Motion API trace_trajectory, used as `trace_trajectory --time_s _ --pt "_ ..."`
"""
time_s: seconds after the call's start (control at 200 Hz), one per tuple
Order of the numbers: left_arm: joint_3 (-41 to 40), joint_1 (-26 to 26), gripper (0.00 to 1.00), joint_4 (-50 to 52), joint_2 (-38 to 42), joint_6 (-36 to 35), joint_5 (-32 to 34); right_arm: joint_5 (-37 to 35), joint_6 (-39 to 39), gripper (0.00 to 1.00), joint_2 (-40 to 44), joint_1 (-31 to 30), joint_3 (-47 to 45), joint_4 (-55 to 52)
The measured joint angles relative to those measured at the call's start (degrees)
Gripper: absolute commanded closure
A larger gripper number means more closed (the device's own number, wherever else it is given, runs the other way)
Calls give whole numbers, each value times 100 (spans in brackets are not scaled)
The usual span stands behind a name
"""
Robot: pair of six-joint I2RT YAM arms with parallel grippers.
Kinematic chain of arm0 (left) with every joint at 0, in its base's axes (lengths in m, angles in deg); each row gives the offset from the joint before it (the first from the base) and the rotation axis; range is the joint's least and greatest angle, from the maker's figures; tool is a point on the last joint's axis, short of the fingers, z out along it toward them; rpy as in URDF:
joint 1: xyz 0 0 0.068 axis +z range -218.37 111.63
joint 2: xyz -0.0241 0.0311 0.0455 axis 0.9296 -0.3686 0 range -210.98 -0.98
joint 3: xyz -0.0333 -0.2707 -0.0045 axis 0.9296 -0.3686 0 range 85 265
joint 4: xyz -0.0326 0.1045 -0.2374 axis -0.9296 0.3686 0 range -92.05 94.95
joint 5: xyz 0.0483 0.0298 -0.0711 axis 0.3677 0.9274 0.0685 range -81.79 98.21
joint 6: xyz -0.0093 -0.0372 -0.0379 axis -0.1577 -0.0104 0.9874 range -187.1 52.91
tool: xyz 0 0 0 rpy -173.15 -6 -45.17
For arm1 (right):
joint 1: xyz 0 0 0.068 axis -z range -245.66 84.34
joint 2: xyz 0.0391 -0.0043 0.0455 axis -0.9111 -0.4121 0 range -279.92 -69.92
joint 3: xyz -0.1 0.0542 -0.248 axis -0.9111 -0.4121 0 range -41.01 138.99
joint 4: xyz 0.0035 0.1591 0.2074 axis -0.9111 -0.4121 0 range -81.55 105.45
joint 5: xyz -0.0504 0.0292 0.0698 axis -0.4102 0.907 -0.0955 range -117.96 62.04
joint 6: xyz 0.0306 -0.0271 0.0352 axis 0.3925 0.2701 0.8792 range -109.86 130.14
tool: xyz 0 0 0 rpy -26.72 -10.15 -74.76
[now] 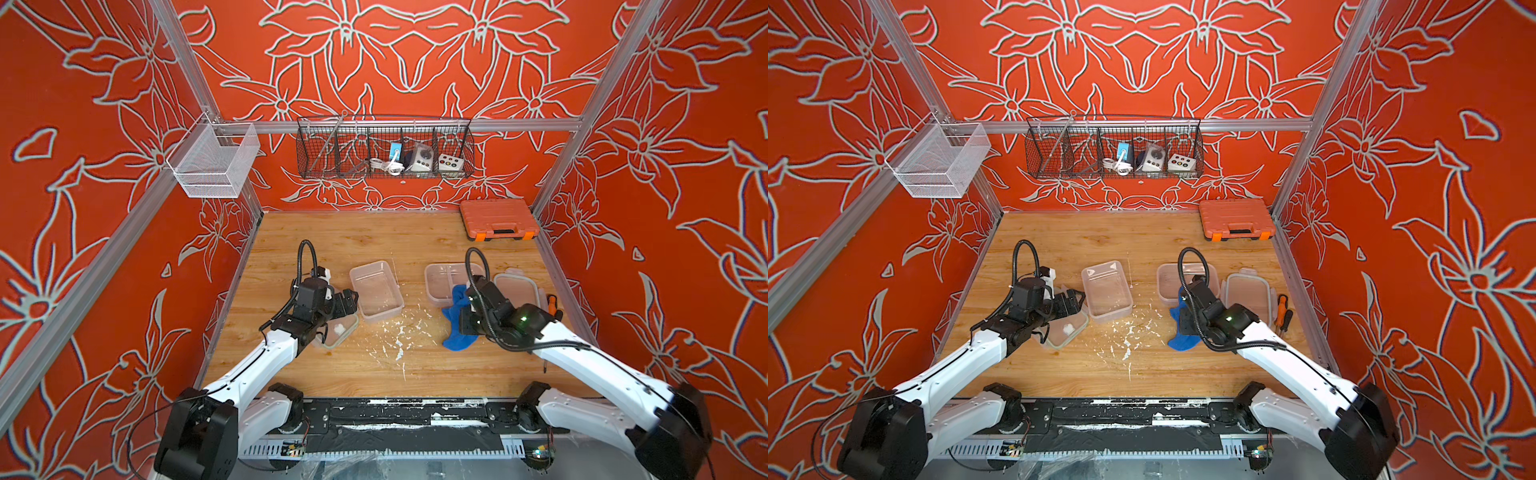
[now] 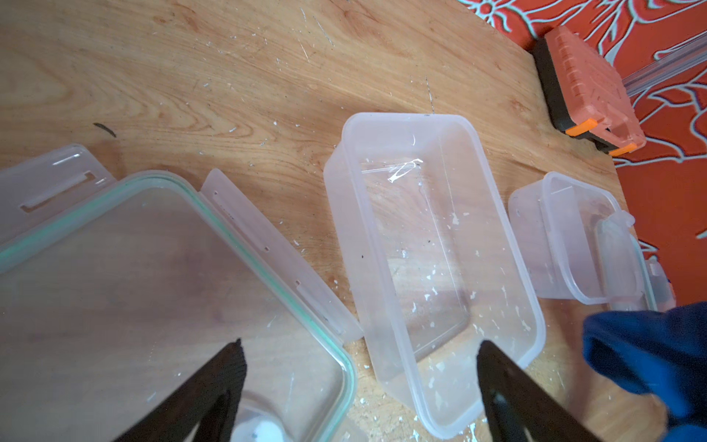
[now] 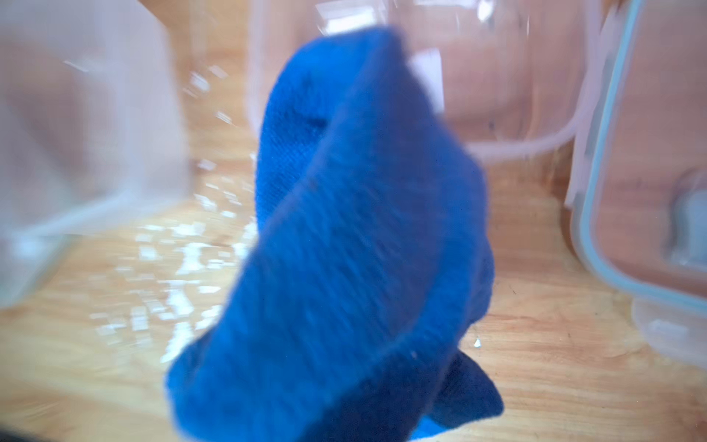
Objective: Wipe the insides of the lunch boxes
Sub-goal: Pick up the cleaning item at the center of the board, then move the lunch box to the center of the board.
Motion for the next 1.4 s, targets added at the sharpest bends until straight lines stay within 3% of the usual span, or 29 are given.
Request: trace_trajectory --time_s 0.23,0.62,1.031,1.401 --pt "4 0 9 -20 -271 28 2 695 -435 100 -372 -2 1718 92" --pt "72 0 10 -153 -382 173 2 1926 -798 100 -3792 -691 3595 968" --pt "66 37 13 -319 -409 280 -52 1982 -859 100 -6065 -852 4927 1062" --pt "66 55 17 -461 -686 275 -199 2247 -590 100 -7149 -933 5311 1209"
